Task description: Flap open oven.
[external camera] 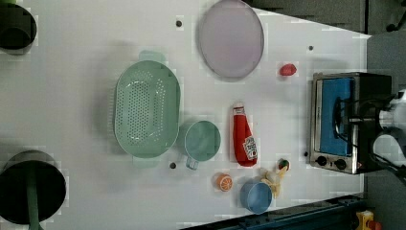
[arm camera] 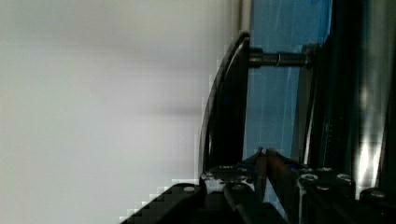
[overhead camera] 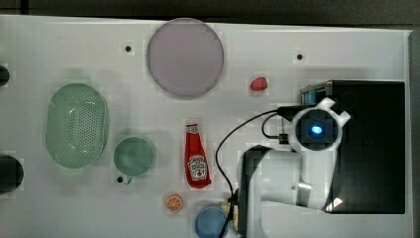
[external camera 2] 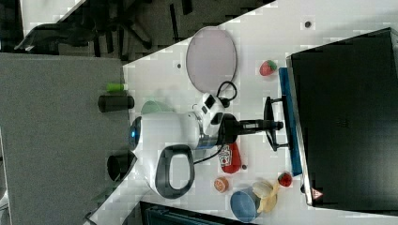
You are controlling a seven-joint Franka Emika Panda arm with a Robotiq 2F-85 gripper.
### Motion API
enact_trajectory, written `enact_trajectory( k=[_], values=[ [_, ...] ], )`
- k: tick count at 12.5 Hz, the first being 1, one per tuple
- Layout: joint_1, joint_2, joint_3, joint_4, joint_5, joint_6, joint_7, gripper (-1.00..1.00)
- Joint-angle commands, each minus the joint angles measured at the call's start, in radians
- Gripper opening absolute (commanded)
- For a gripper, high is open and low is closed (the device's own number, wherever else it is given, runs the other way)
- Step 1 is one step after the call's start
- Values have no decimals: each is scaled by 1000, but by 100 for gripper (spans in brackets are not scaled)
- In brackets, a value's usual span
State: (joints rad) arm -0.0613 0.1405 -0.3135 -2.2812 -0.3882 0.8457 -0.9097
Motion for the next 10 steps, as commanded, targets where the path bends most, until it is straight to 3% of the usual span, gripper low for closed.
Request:
enact_trajectory(
  k=[1, 10],
  values=[
    [62, 29, 65, -44, -106, 9, 259, -65],
    [188, 239, 152, -41, -615, -23, 983, -65]
  ],
)
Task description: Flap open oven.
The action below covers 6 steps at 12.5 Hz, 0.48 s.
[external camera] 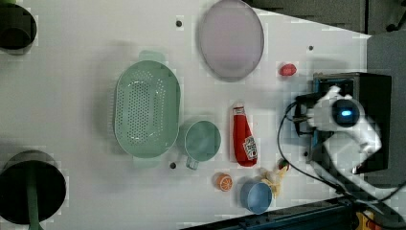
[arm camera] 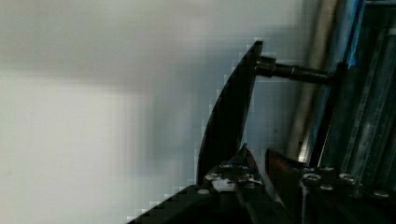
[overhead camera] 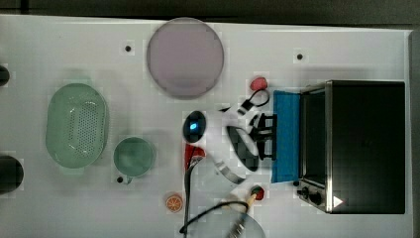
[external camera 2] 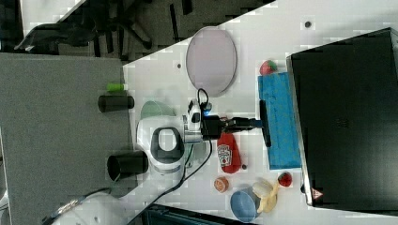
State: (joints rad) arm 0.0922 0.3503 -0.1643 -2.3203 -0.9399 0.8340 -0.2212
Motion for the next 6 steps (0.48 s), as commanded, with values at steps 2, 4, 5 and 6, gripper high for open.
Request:
enact_trajectory(
  k=[2, 4, 5, 6],
  values=[
    [63, 98, 3, 7, -119, -9, 395, -65],
    [77, 158, 3, 37, -119, 1, 438, -65],
    [83, 167, 3, 51, -118, -15, 438, -65],
    [88, 163, 4, 63, -111, -13, 439, -65]
  ],
)
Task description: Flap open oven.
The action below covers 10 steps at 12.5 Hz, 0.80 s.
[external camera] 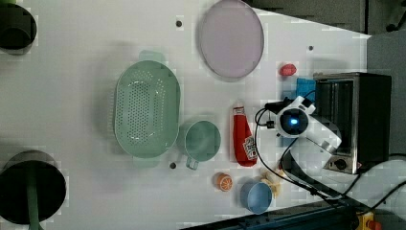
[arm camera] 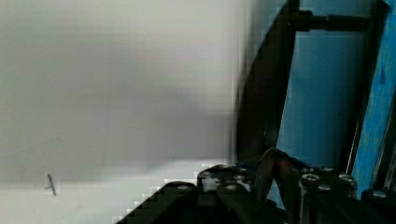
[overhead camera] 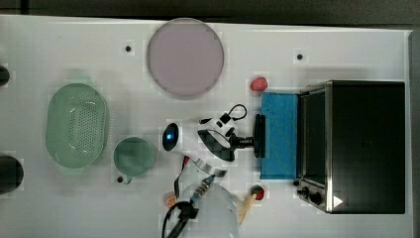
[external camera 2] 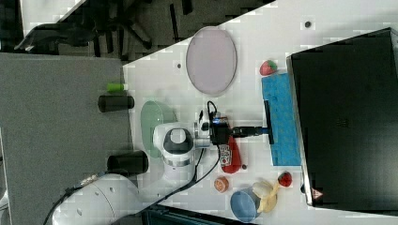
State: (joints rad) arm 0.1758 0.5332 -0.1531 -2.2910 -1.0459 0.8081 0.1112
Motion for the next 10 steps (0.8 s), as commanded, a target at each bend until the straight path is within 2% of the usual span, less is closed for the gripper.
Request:
enact_trajectory(
  k=[1, 3, 6, 10],
  values=[
    [7, -32, -6, 50, 18, 30, 112, -65],
    [7, -83, 1, 73, 150, 64, 120, -65],
    [7, -208, 3, 67, 457, 49, 114, -65],
    [-8, -395, -3, 68, 705, -44, 111, -65]
  ],
)
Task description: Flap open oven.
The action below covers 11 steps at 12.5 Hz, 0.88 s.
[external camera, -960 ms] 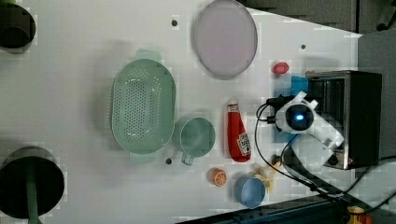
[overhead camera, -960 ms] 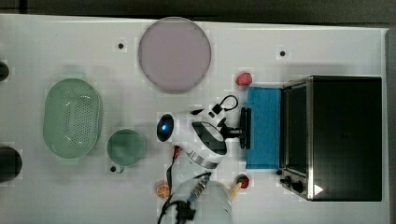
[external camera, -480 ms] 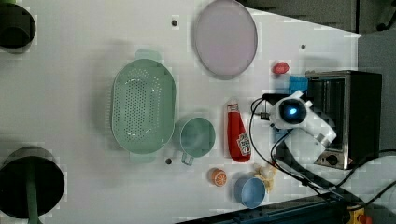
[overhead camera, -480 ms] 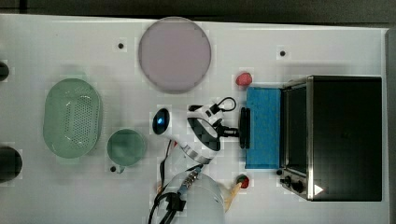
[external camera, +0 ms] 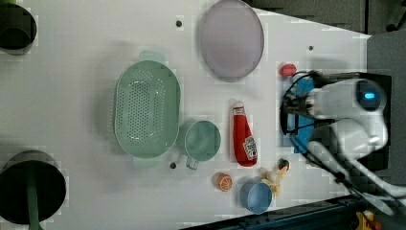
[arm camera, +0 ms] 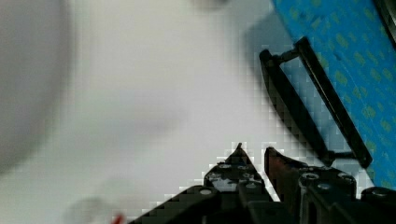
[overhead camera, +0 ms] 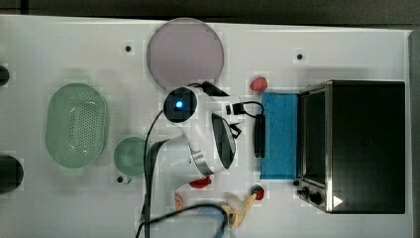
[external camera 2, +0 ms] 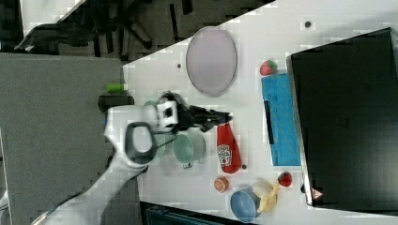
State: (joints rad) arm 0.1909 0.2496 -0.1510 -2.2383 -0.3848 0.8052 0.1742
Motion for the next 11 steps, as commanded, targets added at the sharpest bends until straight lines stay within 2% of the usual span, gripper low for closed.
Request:
enact_trajectory(
  k=[1, 6, 8, 11],
  values=[
    [-27, -163, -6, 16, 86, -85, 48, -65],
    [-32, -432, -22, 36, 267, -298, 47, -65],
    [-32, -504, -28, 45, 300, -361, 47, -65],
    [-32, -573, -27, 80, 301, -452, 47, -65]
  ],
)
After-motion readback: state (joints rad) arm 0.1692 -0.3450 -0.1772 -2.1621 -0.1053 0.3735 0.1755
